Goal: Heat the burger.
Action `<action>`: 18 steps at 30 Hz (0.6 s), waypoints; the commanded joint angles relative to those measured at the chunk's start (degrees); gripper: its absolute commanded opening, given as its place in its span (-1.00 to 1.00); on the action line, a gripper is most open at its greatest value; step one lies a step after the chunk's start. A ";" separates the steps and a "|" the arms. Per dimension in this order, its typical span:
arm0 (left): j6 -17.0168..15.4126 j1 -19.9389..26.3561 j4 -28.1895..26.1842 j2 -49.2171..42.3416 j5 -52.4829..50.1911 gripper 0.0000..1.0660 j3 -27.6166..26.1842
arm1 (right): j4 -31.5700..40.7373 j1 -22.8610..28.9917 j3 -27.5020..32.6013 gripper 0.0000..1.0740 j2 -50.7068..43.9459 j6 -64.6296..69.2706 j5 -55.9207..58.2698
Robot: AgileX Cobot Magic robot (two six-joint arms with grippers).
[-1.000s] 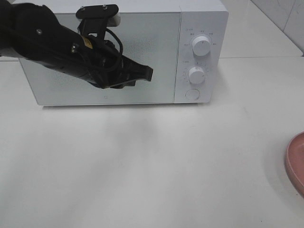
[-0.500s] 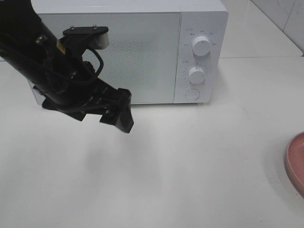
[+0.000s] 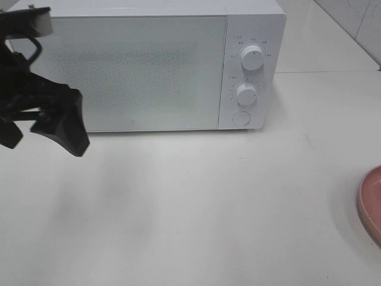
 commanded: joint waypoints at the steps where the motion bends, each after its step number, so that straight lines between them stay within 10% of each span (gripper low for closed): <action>1: 1.78 5.21 0.46 -2.86 2.52 0.83 0.69 | 0.17 -0.52 0.11 0.42 -1.43 -0.80 -0.17; 18: 6.65 26.24 1.55 -20.11 2.98 0.83 18.62 | 0.17 -0.52 0.11 0.42 -1.43 -0.80 -0.17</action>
